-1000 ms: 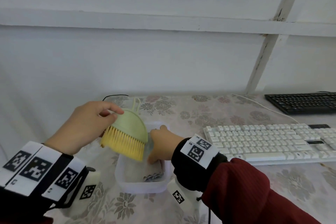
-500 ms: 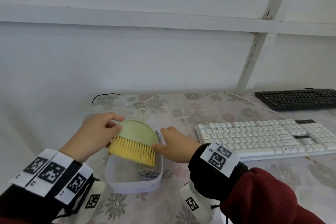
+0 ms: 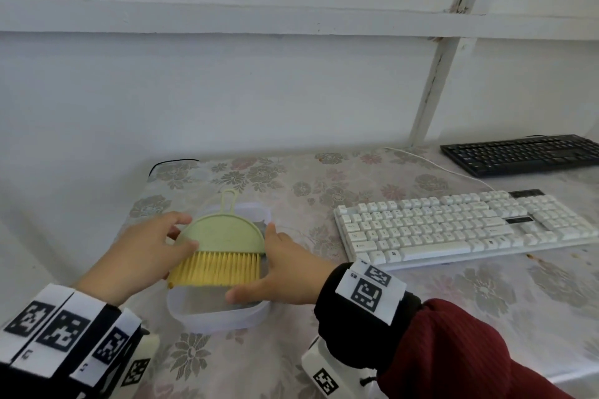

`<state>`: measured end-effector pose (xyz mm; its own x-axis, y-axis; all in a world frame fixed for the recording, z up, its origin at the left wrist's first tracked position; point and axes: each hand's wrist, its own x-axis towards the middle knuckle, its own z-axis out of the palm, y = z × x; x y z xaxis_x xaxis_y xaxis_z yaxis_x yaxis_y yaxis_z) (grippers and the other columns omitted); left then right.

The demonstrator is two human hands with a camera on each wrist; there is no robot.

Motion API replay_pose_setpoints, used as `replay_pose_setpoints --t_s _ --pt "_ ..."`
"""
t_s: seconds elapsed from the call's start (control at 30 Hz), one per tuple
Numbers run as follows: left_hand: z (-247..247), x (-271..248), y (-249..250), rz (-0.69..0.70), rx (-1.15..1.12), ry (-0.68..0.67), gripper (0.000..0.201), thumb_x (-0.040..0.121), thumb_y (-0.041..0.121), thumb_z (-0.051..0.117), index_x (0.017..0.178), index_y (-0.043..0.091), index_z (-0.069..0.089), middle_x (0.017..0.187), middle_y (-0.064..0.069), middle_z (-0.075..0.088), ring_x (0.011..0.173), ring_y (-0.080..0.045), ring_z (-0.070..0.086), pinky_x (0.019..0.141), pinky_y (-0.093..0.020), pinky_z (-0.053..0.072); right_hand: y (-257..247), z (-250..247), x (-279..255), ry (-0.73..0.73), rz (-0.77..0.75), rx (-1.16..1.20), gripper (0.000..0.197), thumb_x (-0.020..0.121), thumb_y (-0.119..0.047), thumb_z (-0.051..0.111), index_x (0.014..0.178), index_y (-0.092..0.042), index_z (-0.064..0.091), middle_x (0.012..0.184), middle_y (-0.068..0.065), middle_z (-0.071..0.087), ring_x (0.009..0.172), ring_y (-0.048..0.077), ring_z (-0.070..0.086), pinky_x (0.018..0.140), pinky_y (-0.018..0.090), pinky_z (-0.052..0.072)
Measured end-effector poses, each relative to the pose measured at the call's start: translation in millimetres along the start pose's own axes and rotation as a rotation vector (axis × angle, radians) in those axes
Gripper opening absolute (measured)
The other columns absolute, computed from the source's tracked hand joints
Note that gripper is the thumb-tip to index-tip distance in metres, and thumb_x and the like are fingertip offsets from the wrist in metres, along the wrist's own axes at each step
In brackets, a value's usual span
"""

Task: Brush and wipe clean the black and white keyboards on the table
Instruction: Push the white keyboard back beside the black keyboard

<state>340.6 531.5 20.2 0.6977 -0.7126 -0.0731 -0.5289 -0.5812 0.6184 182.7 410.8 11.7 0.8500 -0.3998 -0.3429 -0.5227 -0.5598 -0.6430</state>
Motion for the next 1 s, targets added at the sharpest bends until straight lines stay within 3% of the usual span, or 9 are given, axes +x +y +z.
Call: replay_pose_setpoints --t_s 0.13,0.23,0.43,0.6,0.7,0.8,0.87,0.93,1.0 --pt "1.1 -7.0 9.7 0.097 0.152 0.110 0.054 0.083 0.028 0.065 0.134 0.018 0.047 0.118 -0.004 0.054 0.101 -0.018 0.052 0.086 -0.032 0.040 6.0 -7.9 -5.0 -0.002 -0.030 -0.051 0.118 0.079 -0.049 0.069 0.149 -0.006 -0.016 0.154 0.010 0.015 0.139 0.024 0.024 0.106 0.032 0.031" --pt "7.5 -19.8 34.9 0.173 0.081 0.140 0.057 0.083 0.029 0.066 0.135 0.023 0.044 0.116 0.004 0.050 0.114 -0.016 0.049 0.096 -0.034 0.040 20.7 -30.6 -14.8 0.049 -0.063 -0.096 0.111 0.081 -0.051 0.066 0.150 -0.008 -0.010 0.156 0.009 0.013 0.141 0.025 0.025 0.108 0.033 0.031" --pt "50.7 -37.4 113.8 0.248 -0.153 0.007 0.063 0.084 0.033 0.062 0.140 0.032 0.033 0.126 0.014 0.048 0.122 -0.005 0.044 0.102 -0.026 0.037 89.4 -109.9 -58.5 0.204 -0.008 -0.116 0.098 0.085 -0.052 0.059 0.152 -0.014 -0.003 0.159 0.003 0.006 0.144 0.019 0.017 0.112 0.029 0.021" --pt "106.1 -29.6 169.3 0.210 -0.174 -0.100 0.073 0.084 0.038 0.062 0.145 0.029 0.023 0.139 0.008 0.041 0.129 -0.009 0.038 0.106 -0.028 0.035 183.3 -180.7 -103.5 0.312 0.169 -0.128 0.093 0.080 -0.053 0.065 0.151 -0.018 0.014 0.157 0.000 0.018 0.141 0.018 0.027 0.111 0.029 0.025" --pt "135.4 -21.5 185.1 0.143 -0.128 -0.202 0.081 0.083 0.041 0.064 0.147 0.029 0.016 0.147 0.008 0.032 0.134 -0.010 0.033 0.109 -0.031 0.033 240.3 -216.6 -128.0 0.360 0.300 -0.147 0.121 0.051 -0.080 0.066 0.145 -0.013 0.030 0.150 0.006 0.034 0.132 0.021 0.040 0.105 0.031 0.033" --pt "155.7 -14.4 193.8 0.063 -0.102 -0.252 0.087 0.081 0.036 0.068 0.148 0.024 0.013 0.152 0.006 0.023 0.137 -0.012 0.027 0.109 -0.029 0.030 284.2 -244.6 -150.0 0.370 0.434 -0.162 0.106 0.062 -0.061 0.074 0.141 -0.003 0.033 0.141 0.011 0.041 0.129 0.026 0.041 0.098 0.029 0.034" --pt "165.6 -10.4 198.1 0.004 -0.028 -0.266 0.092 0.080 0.036 0.070 0.148 0.022 0.011 0.153 0.003 0.020 0.137 -0.015 0.027 0.108 -0.029 0.028 307.7 -256.9 -163.4 0.359 0.472 -0.146 0.120 0.050 -0.067 0.074 0.142 -0.004 0.031 0.134 0.005 0.043 0.130 0.025 0.040 0.093 0.026 0.033" --pt "171.8 -8.5 201.2 -0.032 0.045 -0.283 0.093 0.079 0.034 0.072 0.147 0.018 0.011 0.148 0.006 0.024 0.130 -0.013 0.032 0.107 -0.026 0.026 334.4 -263.6 -166.4 0.350 0.489 -0.158 0.141 0.035 -0.080 0.072 0.146 -0.007 0.025 0.143 0.005 0.040 0.131 0.023 0.040 0.098 0.026 0.034" --pt "177.0 -6.4 202.9 -0.063 0.071 -0.297 0.098 0.072 0.036 0.077 0.145 0.014 0.015 0.144 0.004 0.028 0.119 -0.010 0.035 0.104 -0.023 0.027 346.5 -268.6 -167.3 0.290 0.514 -0.156 0.145 0.035 -0.077 0.073 0.149 -0.007 0.018 0.148 0.007 0.034 0.132 0.023 0.038 0.103 0.030 0.032"
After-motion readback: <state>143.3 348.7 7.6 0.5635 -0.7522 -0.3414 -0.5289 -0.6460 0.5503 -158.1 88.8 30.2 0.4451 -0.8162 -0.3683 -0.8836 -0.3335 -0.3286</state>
